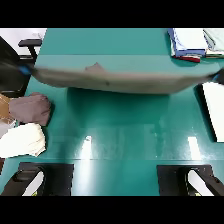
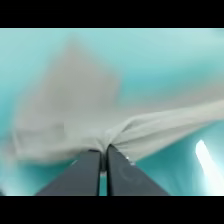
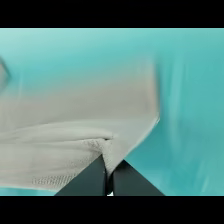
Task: Fold the shirts.
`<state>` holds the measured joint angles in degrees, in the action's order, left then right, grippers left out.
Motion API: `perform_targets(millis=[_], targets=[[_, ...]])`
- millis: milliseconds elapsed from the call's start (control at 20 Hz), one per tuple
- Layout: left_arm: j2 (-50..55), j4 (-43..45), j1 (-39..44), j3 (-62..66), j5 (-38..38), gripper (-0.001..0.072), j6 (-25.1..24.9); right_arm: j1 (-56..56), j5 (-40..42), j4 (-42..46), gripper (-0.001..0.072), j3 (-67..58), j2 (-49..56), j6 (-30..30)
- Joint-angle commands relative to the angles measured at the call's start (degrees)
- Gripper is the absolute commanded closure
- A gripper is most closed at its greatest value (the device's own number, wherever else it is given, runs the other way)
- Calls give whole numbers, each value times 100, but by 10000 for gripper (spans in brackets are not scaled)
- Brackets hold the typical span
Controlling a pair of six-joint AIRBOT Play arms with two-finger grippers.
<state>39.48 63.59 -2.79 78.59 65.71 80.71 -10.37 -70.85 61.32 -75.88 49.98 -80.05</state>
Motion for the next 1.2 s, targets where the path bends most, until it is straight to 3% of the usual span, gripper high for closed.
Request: perform_targets(millis=[0,200,450,650,800,950,1150], targets=[[-181,240,-7,2015,-129,683,103,48,17,33,691,-1556,-623,-129],[-162,243,-7,3475,-551,683,356,-273,-422,37,691,-3174,-647,-382],[116,243,-7,3908,-286,683,485,-1292,-2249,-2,692,-4948,240,-872],[1086,195,-4,3539,1075,683,483,-1008,-2284,24,692,-3827,680,-901],[1886,199,-4,2625,1451,682,479,-4,-2319,977,692,-2638,1309,-898],[2704,201,-4,1565,1327,682,431,887,-2170,1856,692,-1996,2306,-901],[4044,190,-4,791,459,681,275,1202,-1495,1882,692,-2179,3864,-901]])
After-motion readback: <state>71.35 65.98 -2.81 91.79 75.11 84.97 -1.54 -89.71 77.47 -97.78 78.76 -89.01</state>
